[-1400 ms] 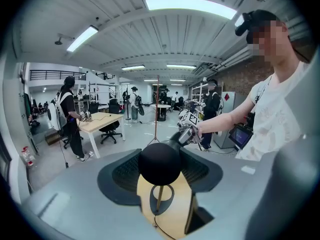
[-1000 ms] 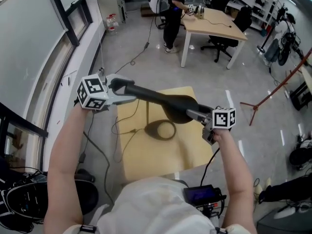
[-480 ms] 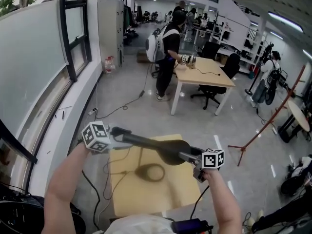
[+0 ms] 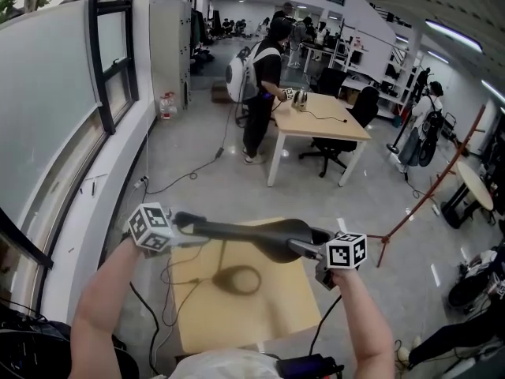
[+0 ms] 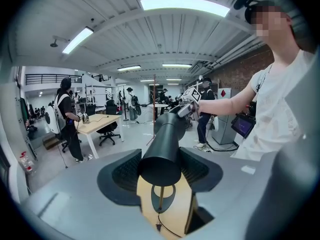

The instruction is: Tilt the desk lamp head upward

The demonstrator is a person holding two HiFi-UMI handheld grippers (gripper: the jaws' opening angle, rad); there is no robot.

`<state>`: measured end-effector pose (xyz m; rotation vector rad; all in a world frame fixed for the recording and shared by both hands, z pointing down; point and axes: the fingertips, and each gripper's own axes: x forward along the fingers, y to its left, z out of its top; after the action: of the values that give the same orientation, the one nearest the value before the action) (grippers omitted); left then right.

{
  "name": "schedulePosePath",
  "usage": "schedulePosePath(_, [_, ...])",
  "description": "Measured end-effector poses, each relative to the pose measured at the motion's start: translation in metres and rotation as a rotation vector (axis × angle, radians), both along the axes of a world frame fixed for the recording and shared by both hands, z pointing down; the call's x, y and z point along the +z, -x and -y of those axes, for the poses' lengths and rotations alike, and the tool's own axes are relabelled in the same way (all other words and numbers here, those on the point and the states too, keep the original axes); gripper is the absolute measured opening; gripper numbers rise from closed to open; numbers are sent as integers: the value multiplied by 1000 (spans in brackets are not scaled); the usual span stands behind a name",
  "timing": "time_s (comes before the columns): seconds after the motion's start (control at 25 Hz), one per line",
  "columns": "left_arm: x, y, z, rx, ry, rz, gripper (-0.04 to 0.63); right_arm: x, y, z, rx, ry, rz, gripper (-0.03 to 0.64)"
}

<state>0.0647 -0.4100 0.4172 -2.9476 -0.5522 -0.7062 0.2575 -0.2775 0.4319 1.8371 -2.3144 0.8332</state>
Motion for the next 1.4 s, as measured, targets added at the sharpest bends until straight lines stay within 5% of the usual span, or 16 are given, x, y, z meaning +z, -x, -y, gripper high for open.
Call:
schedulePosePath(0.76, [9, -4, -38, -4, -7, 37, 238, -91, -3, -22, 10, -4, -262, 353])
schedulePosePath(1.4, [27, -5, 12, 5, -40, 50, 235, -101, 8, 34, 27, 29, -355, 357])
